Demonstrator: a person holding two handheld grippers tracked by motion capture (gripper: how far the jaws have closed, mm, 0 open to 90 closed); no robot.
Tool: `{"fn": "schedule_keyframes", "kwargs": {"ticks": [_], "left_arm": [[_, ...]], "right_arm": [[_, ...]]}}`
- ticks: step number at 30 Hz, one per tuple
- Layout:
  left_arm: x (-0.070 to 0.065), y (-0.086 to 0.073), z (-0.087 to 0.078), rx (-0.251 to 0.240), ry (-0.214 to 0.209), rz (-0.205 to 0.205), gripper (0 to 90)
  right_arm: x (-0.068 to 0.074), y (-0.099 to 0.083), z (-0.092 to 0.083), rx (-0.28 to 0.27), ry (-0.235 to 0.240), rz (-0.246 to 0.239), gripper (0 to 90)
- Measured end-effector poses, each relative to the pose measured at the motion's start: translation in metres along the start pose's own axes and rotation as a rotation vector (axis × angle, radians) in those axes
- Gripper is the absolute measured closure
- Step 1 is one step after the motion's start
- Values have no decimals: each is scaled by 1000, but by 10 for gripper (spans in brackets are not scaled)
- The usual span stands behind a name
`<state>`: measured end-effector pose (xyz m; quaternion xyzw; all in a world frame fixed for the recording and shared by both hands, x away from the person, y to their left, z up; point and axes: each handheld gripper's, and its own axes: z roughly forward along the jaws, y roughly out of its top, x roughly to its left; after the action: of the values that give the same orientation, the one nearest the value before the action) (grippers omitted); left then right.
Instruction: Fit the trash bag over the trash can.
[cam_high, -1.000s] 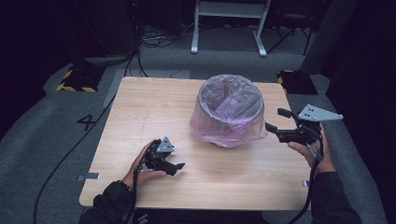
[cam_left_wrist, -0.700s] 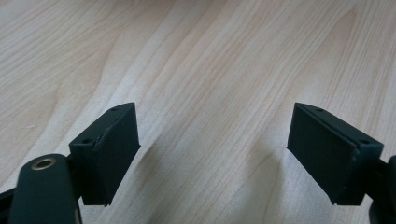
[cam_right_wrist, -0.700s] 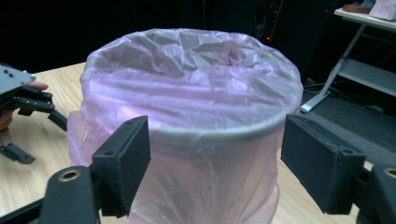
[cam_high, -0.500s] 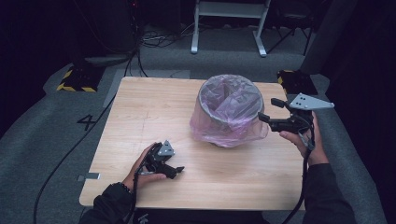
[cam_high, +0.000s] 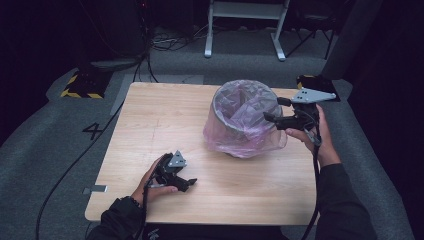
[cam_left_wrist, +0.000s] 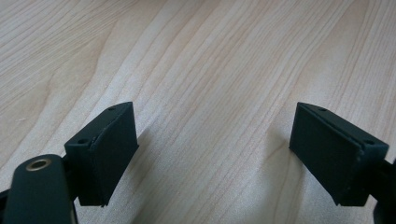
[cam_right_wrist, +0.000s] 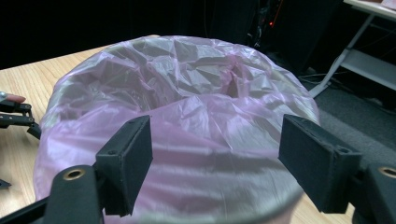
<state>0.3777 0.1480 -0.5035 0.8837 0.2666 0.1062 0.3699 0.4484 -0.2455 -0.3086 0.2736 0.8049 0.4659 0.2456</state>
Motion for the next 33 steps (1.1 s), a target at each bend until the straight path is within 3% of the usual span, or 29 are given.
{"fn": "schedule_keyframes", "kwargs": {"ticks": [13,25,33], "left_arm": [[0,0,0,0,0,0,143],[0,0,0,0,0,0,143],[0,0,0,0,0,1,143]], "right_arm": [[7,20,38,59,48,-13,307],[11,24,54,71,86,-10,284],[16,25,63,105,90,-39,271]]}}
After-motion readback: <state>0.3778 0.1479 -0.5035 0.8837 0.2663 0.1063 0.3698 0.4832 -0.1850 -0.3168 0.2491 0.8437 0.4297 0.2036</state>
